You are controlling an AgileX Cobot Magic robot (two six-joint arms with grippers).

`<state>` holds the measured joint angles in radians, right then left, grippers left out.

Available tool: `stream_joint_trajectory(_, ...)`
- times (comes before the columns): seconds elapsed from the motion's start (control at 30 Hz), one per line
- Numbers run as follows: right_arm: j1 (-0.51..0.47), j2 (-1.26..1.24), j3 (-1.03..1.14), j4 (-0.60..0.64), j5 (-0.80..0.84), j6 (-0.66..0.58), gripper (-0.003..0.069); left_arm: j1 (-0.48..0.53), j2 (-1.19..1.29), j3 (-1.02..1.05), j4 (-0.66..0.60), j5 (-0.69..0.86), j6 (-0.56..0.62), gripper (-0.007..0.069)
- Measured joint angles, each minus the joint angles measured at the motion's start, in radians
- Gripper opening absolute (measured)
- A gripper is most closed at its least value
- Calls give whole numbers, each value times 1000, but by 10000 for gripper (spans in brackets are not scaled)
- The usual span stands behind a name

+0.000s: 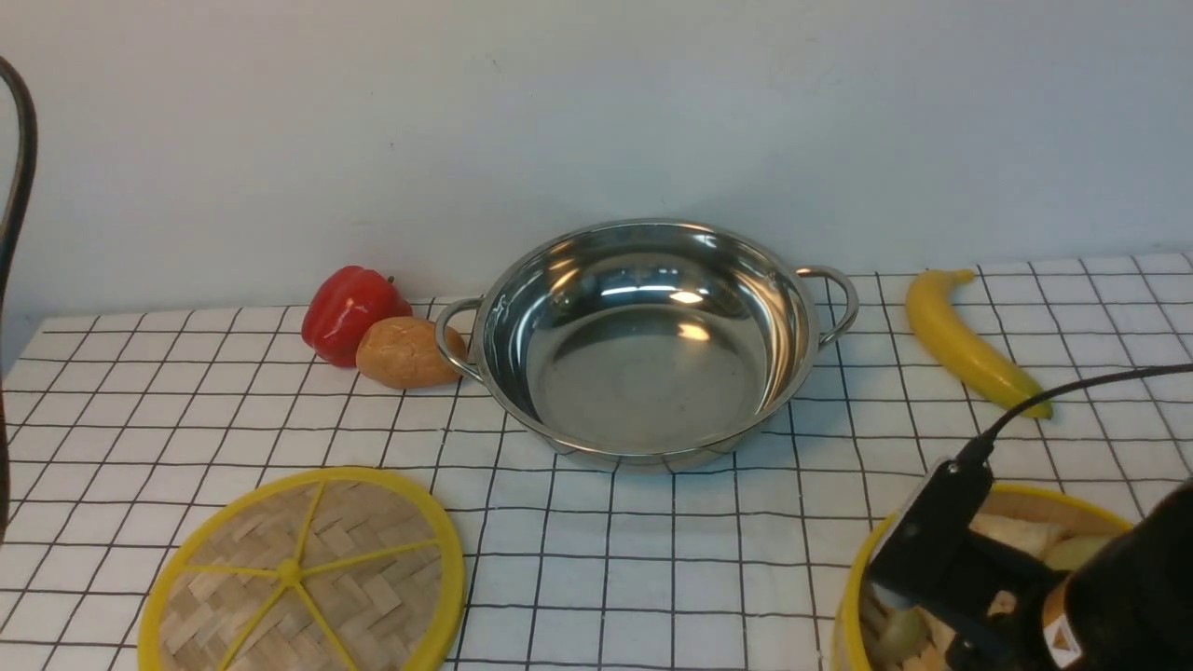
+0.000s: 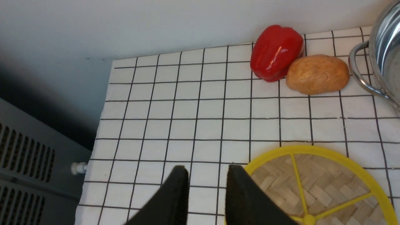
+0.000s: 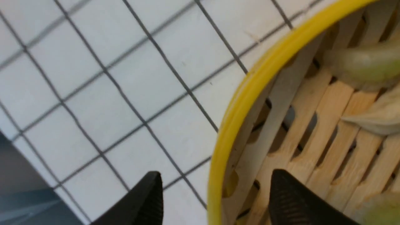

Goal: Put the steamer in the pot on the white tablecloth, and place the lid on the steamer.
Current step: 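Reach for and grasp the rim of the bamboo steamer holding the buns with the right gripper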

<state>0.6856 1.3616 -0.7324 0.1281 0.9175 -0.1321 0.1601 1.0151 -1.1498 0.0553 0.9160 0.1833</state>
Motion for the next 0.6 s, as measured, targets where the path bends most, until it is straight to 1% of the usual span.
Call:
stream_joint_trajectory(0.03, 3, 20, 0, -22, -12, 20, 451, 0, 0, 0, -2, -2, 0, 176)
stream_joint_trajectory(0.2, 3, 41, 0, -30, -19, 28, 451, 0, 0, 1, -15, -2, 0, 188)
stream_joint_trajectory(0.43, 3, 74, 0, -30, -31, 35, 414, 0, 0, 1, -21, -2, 0, 202)
stream_joint_trajectory(0.6, 3, 114, 0, -30, -41, 27, 401, 0, 0, 6, -22, -2, 0, 207)
